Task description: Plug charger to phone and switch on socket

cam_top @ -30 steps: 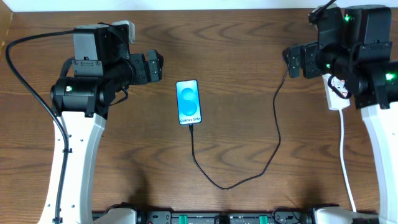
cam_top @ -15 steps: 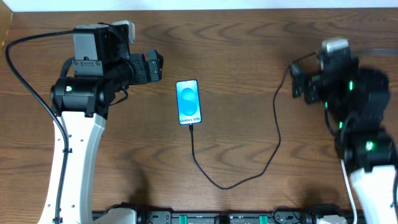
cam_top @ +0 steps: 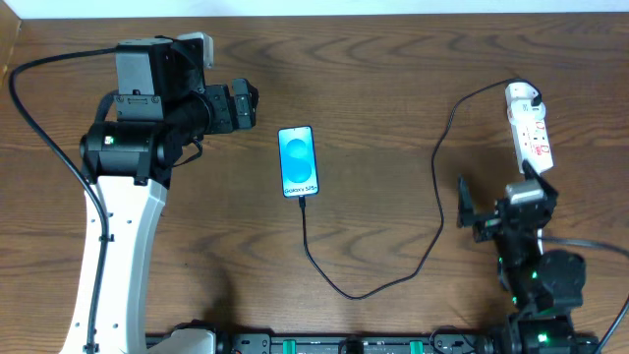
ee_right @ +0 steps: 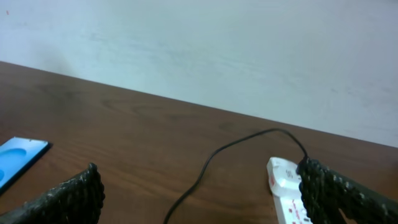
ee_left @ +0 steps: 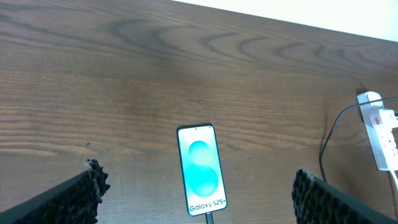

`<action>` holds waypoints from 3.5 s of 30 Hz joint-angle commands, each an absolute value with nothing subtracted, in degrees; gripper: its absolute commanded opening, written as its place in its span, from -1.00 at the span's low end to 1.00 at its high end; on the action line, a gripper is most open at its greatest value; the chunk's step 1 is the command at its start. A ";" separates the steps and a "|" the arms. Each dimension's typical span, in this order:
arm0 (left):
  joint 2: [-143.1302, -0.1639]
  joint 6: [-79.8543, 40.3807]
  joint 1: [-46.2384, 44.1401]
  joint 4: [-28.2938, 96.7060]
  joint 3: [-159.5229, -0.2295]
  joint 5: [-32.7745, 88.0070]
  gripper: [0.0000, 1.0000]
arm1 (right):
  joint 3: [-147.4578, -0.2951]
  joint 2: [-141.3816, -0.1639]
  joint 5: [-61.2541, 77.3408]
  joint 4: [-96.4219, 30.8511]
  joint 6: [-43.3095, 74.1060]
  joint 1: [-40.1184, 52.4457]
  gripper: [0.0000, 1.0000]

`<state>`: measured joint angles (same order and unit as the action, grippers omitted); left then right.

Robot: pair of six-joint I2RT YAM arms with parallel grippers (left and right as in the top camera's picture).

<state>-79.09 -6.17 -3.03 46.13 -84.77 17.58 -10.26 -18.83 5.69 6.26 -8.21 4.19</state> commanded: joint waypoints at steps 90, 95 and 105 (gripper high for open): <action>-42.39 0.43 -2.42 0.10 -30.57 12.36 0.95 | -0.32 -0.32 6.33 -3.86 -7.35 4.21 0.98; -34.48 0.40 -1.23 -4.89 -20.62 12.36 0.95 | -0.32 -0.32 6.33 -3.86 -7.33 4.21 0.98; -20.82 0.40 -0.86 -9.23 -6.85 11.42 0.95 | -0.32 -0.32 6.33 -3.86 -7.35 4.21 0.99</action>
